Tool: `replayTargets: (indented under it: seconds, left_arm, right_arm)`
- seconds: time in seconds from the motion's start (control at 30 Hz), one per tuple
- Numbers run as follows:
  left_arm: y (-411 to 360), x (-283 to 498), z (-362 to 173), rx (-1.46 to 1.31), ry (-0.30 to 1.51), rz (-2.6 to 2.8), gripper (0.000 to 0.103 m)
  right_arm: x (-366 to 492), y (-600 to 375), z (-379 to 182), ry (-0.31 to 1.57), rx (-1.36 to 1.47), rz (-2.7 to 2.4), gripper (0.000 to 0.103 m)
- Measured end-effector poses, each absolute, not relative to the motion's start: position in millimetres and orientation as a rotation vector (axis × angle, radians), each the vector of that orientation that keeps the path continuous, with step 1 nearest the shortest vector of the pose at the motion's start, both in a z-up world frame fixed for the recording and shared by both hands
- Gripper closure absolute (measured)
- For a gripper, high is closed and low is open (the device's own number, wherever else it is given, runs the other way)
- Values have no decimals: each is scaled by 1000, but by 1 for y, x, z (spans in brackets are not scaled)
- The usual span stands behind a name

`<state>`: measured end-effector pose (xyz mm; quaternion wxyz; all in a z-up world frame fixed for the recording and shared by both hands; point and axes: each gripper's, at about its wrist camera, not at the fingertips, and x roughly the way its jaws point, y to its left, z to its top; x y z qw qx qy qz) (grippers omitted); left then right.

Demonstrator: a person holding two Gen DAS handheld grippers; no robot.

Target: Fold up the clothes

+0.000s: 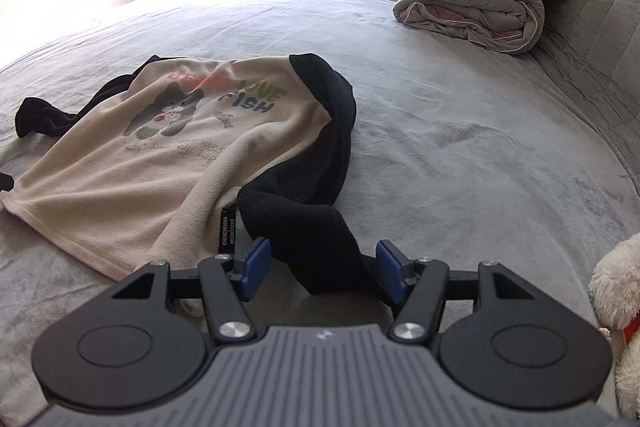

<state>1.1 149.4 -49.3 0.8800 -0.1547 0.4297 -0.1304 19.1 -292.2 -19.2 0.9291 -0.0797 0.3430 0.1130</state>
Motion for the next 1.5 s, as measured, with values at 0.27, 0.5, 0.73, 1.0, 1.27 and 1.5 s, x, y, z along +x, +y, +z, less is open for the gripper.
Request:
replayTargets:
  seconds: [0.27, 0.5, 0.73, 1.0, 1.27, 1.5]
  left_arm:
    - [145, -25, -55, -52, 858, -326, 58]
    - [128, -36, -65, 71, 780, -321, 59]
    - [117, -29, -70, 67, 735, -297, 59]
    - [122, -29, -67, 23, 746, -328, 60]
    - [137, -36, -61, -29, 739, -326, 60]
    - [146, -30, -62, -110, 747, -300, 70]
  right_arm:
    - [-15, -282, -6, 640, -198, 311, 41]
    - [-29, -271, -3, 634, -137, 410, 41]
    - [-9, -242, -52, 729, -280, 364, 42]
    - [8, -246, -56, 707, -163, 347, 51]
    - [9, -255, -40, 676, -64, 339, 51]
    - [13, -255, -40, 680, -41, 331, 57]
